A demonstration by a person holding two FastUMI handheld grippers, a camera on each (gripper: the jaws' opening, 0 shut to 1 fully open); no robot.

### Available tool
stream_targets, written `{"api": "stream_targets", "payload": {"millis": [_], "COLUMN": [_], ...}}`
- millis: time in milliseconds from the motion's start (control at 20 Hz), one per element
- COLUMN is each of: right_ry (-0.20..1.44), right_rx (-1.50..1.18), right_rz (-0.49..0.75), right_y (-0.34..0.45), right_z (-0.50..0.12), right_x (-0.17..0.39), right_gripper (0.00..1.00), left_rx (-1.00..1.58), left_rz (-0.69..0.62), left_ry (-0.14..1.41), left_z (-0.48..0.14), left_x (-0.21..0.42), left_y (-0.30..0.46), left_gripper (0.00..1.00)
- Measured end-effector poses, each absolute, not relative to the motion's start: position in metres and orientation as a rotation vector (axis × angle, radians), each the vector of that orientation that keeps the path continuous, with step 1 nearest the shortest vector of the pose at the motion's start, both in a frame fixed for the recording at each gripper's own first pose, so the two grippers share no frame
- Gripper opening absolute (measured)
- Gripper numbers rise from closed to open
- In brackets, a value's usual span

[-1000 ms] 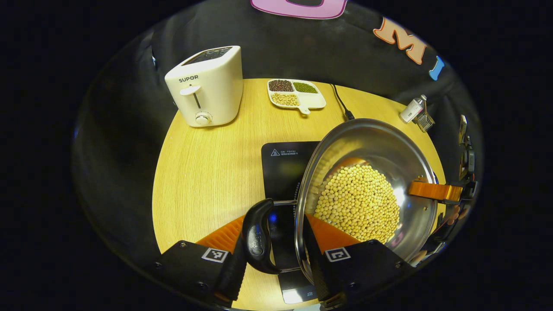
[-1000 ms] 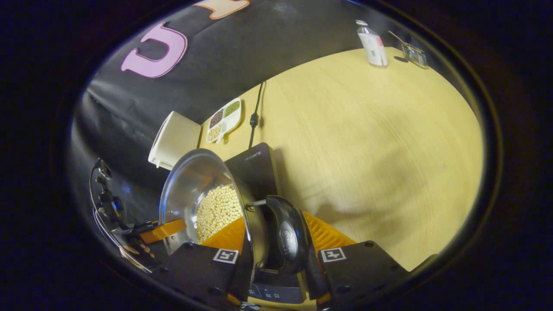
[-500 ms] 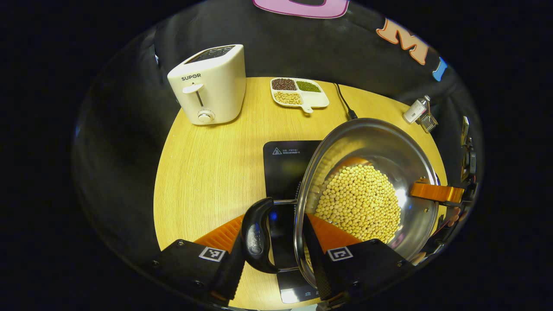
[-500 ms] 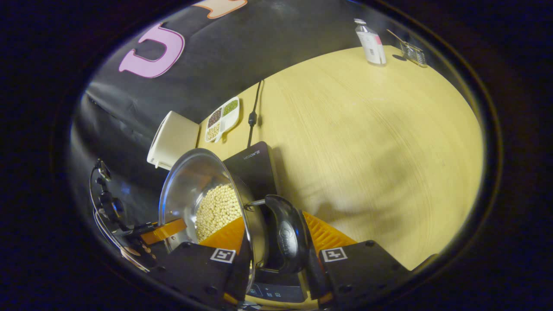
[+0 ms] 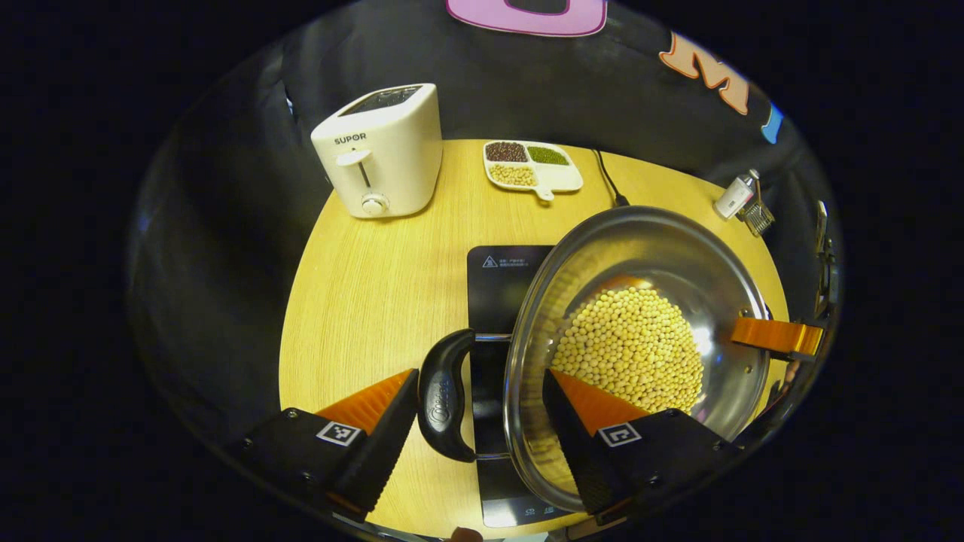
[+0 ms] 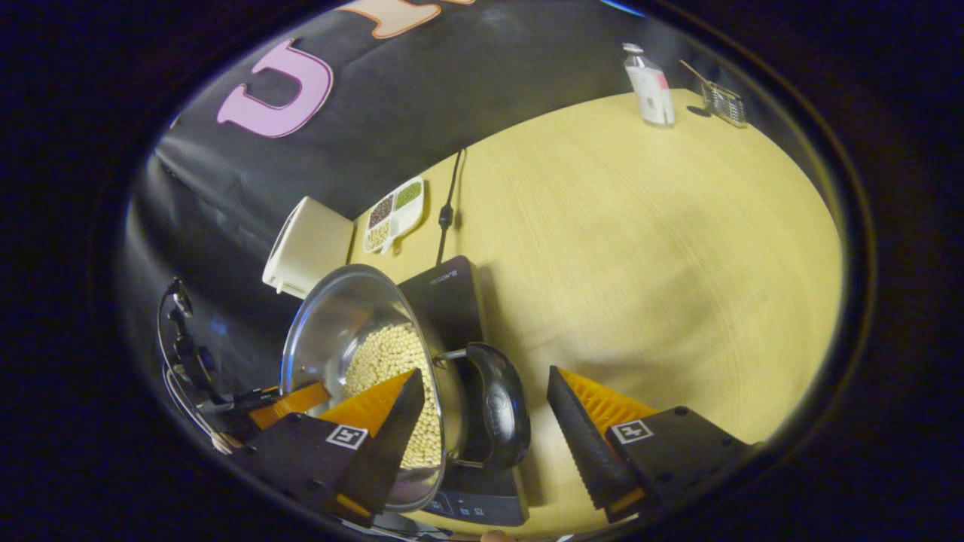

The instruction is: First push the handle of the pot to place it horizontally, then grasp the pot with both hands and set it on the induction cooktop.

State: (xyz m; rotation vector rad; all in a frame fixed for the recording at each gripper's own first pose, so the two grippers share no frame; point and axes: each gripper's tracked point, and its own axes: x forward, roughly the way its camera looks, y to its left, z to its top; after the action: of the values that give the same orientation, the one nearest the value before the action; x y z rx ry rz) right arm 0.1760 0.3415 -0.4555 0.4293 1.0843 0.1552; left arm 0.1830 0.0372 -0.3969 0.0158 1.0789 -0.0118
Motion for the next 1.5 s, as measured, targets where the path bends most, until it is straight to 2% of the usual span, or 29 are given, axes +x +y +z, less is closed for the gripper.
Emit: {"api": "stream_targets", "payload": {"millis": [150, 200, 250, 300, 450, 550, 600, 750, 800, 900, 950, 1000, 1050, 1100, 1150, 1500], "right_ry": [1.060, 1.047, 1.033, 1.018, 0.980, 0.950, 0.935, 0.887, 0.873, 0.844, 0.835, 0.818, 0.798, 0.777, 0.757, 0.549], "right_rx": [0.426, 0.423, 0.414, 0.398, 0.345, 0.323, 0.314, 0.290, 0.278, 0.249, 0.237, 0.230, 0.224, 0.218, 0.212, 0.180], "right_rz": [0.160, 0.161, 0.160, 0.154, 0.149, 0.165, 0.177, 0.229, 0.246, 0.292, 0.314, 0.334, 0.351, 0.365, 0.378, 0.419], "right_y": [0.339, 0.338, 0.333, 0.328, 0.309, 0.298, 0.293, 0.272, 0.264, 0.247, 0.236, 0.227, 0.218, 0.208, 0.196, 0.120], "right_z": [-0.446, -0.441, -0.436, -0.431, -0.417, -0.403, -0.396, -0.370, -0.361, -0.343, -0.334, -0.324, -0.314, -0.304, -0.294, -0.210], "right_x": [0.176, 0.175, 0.176, 0.177, 0.174, 0.171, 0.169, 0.161, 0.157, 0.150, 0.148, 0.145, 0.145, 0.144, 0.144, 0.137], "right_gripper": [1.00, 0.94, 1.00, 0.94, 0.93, 0.93, 1.00, 1.00, 0.93, 0.94, 1.00, 0.94, 1.00, 0.93, 1.00, 1.00], "left_rx": [0.048, 0.056, 0.058, 0.059, 0.056, 0.056, 0.052, 0.072, 0.082, 0.083, 0.078, 0.073, 0.066, 0.056, 0.045, 0.018], "left_rz": [0.005, 0.018, 0.027, 0.031, 0.043, 0.064, 0.075, 0.121, 0.139, 0.170, 0.182, 0.191, 0.195, 0.199, 0.201, 0.228], "left_ry": [1.052, 1.047, 1.036, 1.025, 0.995, 0.970, 0.954, 0.904, 0.881, 0.837, 0.820, 0.804, 0.784, 0.760, 0.736, 0.508], "left_z": [-0.383, -0.377, -0.372, -0.367, -0.351, -0.337, -0.329, -0.301, -0.292, -0.273, -0.264, -0.254, -0.244, -0.234, -0.224, -0.153], "left_x": [0.180, 0.178, 0.177, 0.176, 0.169, 0.165, 0.162, 0.151, 0.147, 0.138, 0.132, 0.125, 0.120, 0.116, 0.113, 0.099], "left_y": [0.037, 0.038, 0.037, 0.034, 0.024, 0.014, 0.007, -0.010, -0.018, -0.037, -0.049, -0.061, -0.074, -0.089, -0.103, -0.193], "left_gripper": [0.98, 0.98, 0.98, 0.98, 0.98, 0.98, 0.98, 0.99, 0.98, 0.97, 0.97, 0.98, 0.97, 0.97, 0.97, 0.96]}}
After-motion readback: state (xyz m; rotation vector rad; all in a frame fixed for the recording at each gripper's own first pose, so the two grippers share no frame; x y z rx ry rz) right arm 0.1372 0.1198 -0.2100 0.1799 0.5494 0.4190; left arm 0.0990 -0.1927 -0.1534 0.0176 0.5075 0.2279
